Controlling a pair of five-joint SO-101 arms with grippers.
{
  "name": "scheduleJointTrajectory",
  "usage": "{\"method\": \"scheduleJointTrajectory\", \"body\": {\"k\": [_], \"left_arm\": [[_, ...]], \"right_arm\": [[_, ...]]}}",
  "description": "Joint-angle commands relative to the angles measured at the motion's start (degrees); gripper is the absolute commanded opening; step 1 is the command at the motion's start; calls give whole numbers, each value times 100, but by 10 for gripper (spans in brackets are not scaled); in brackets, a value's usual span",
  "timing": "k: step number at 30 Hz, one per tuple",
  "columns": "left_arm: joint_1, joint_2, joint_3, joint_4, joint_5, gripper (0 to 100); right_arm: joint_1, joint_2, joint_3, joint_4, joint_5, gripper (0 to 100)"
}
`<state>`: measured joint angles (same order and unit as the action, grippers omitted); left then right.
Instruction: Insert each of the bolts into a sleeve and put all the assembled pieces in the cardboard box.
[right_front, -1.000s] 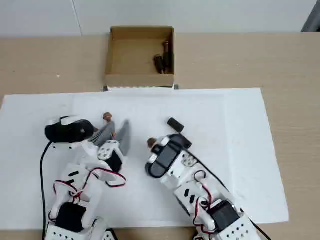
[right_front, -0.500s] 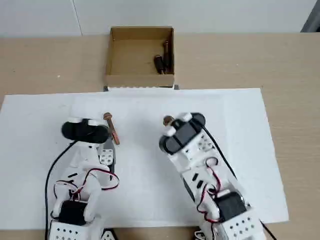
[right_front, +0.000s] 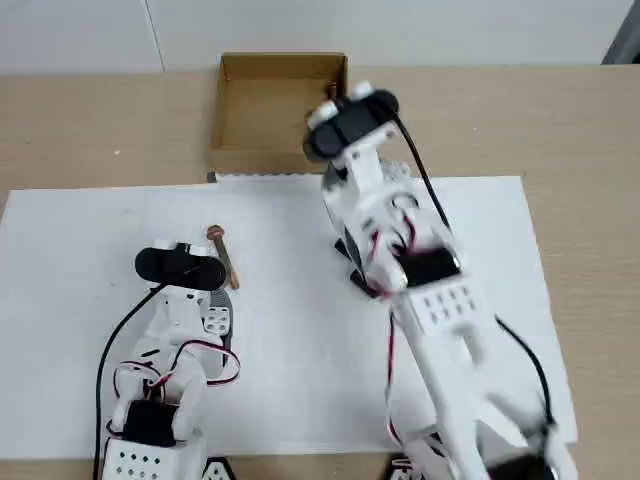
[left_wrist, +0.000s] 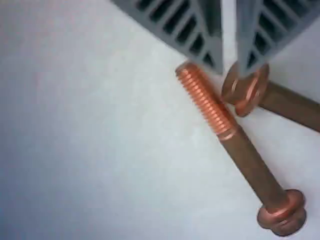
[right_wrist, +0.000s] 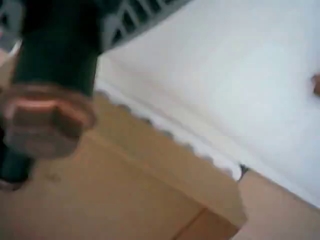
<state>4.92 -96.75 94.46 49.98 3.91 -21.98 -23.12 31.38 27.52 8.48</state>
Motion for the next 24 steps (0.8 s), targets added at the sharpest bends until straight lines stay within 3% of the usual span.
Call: {"method": "scheduleJointTrajectory", "body": {"k": [1,20,24], "left_arm": [[-26,-62,-31,18,-44,5],[-44,-62,-40,18,-35,5],[-44,-62,-40,18,-35,5]], "right_arm": [[48,848,-1160,-374,-35,2],[31,5341,-5037,-1297,1134,7],[22,5736,-5468,-1262,1143,113]]}}
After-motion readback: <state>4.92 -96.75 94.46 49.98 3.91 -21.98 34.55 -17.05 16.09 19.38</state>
